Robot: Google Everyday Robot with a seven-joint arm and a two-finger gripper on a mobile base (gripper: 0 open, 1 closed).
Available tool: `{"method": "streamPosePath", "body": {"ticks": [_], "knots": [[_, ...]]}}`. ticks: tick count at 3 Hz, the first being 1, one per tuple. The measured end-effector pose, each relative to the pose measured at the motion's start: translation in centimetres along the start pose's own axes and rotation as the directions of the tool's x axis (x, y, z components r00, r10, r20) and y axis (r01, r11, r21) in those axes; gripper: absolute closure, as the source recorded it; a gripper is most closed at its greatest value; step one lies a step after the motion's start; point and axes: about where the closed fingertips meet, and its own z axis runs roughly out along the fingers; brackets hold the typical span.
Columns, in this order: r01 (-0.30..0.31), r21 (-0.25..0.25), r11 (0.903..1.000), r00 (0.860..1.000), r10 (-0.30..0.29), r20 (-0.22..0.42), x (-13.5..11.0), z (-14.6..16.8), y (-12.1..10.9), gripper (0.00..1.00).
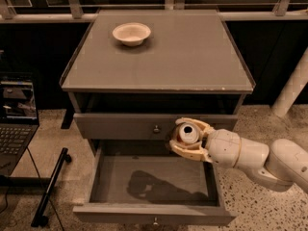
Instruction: Pick orange can from middle drawer and place on counter
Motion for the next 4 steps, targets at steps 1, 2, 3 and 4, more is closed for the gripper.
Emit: {"method": "streamPosePath", "body": {"ticks": [1,2,3,4], "knots": [[0.045,-0.084,0.9954,0.998,-0.04,0.051,-5.6,2.5,-0.5,1.0],[0.14,-0.166,0.9762,0.983,-0.117,0.139,-14.4,5.3,-2.0,1.0],[0.247,-0.143,0.9583,0.961,-0.224,0.16,-22.2,6.9,-4.6,1.0],[0.248,-0.143,0.9582,0.961,-0.224,0.16,-22.2,7.0,-4.6,1.0]]}}
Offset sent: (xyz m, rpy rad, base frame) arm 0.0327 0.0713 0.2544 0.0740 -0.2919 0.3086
